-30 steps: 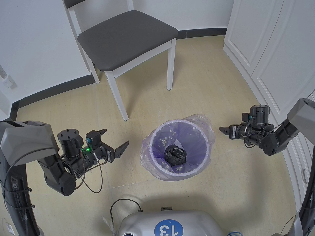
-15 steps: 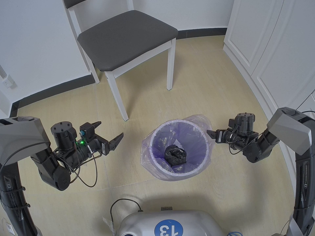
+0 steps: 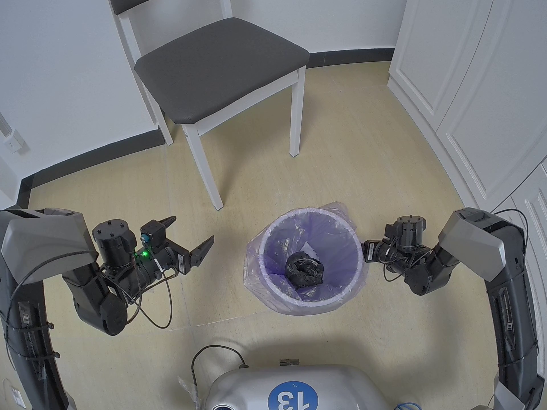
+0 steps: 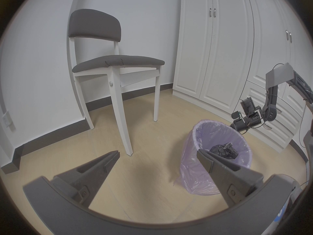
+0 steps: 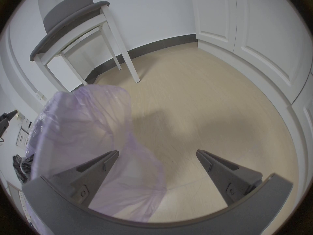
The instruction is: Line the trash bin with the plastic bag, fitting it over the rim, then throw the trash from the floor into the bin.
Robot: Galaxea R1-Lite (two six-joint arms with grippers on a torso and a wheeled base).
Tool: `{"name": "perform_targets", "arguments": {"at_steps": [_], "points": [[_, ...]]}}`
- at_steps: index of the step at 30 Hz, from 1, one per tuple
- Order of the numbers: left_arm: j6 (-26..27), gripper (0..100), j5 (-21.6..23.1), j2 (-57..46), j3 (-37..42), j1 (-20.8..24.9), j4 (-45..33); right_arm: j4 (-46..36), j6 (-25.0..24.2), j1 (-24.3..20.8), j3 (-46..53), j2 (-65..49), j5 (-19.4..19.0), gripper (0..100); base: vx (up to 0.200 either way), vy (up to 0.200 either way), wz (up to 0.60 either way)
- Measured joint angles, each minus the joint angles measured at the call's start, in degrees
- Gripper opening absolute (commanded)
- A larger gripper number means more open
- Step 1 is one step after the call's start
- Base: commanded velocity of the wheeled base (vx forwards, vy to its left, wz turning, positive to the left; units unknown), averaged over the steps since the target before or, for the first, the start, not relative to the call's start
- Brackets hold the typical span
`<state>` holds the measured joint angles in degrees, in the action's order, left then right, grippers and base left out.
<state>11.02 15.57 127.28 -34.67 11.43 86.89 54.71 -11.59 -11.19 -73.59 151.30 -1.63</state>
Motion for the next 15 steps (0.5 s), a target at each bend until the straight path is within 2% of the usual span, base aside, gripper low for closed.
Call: {"name": "perform_targets", "arguments": {"at_steps": [6, 15], "points": [[-0.43, 100, -0.02, 0.69, -0.72, -0.33, 0.44, -1.67, -0.04, 2.21, -1.02, -0.28, -0.46, 100, 0.0, 0.0, 0.0], [-2.71, 100, -0.22, -3.41, 0.72, -0.24, 0.3, -4.29, 0.07, 4.96, 6.03, -11.06, -1.4, 100, 0.0, 0.0, 0.0]]}}
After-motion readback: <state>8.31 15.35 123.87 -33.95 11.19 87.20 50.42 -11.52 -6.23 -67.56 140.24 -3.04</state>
